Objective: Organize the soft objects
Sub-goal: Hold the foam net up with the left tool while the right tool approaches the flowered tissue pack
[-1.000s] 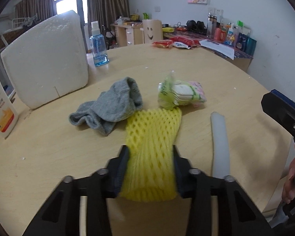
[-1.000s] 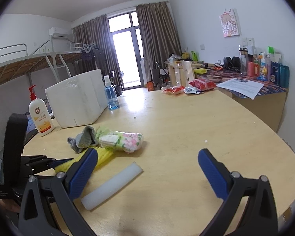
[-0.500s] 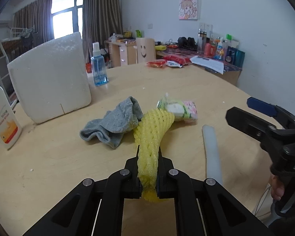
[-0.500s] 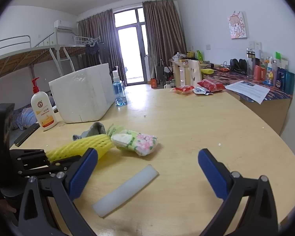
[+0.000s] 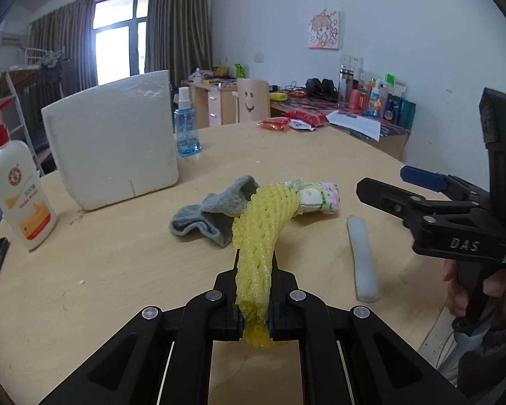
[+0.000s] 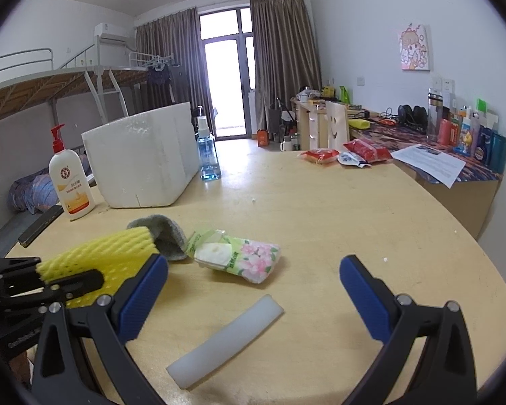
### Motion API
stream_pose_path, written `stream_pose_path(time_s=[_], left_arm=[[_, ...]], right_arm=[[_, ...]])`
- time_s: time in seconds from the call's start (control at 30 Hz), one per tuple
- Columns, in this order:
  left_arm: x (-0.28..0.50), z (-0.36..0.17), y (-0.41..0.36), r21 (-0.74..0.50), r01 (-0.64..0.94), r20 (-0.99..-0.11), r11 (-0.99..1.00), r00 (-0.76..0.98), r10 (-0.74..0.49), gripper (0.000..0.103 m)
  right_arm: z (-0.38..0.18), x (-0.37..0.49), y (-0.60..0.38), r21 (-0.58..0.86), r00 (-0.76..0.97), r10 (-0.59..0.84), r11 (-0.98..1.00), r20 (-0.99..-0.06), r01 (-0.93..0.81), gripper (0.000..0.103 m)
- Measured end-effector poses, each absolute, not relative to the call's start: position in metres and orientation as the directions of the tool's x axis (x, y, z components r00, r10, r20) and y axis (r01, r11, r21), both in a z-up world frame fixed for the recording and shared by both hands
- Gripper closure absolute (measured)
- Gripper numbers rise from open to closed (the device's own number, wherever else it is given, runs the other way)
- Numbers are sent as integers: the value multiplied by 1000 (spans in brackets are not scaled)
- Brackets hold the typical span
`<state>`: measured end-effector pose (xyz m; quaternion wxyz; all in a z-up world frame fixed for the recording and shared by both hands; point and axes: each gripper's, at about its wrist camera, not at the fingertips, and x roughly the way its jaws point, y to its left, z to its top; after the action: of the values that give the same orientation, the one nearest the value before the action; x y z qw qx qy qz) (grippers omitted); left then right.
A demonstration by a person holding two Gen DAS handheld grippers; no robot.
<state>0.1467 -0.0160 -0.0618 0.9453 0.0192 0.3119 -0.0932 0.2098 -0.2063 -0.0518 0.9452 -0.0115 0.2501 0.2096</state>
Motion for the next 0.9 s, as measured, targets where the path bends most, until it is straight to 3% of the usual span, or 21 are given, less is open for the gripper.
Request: stream_pose_path(time_s=[0.9], left_arm=[[145, -51, 40, -39, 74, -546, 997, 834, -83, 94]], right_arm=[[-59, 242, -170, 70, 730, 316, 935, -606, -347, 0]])
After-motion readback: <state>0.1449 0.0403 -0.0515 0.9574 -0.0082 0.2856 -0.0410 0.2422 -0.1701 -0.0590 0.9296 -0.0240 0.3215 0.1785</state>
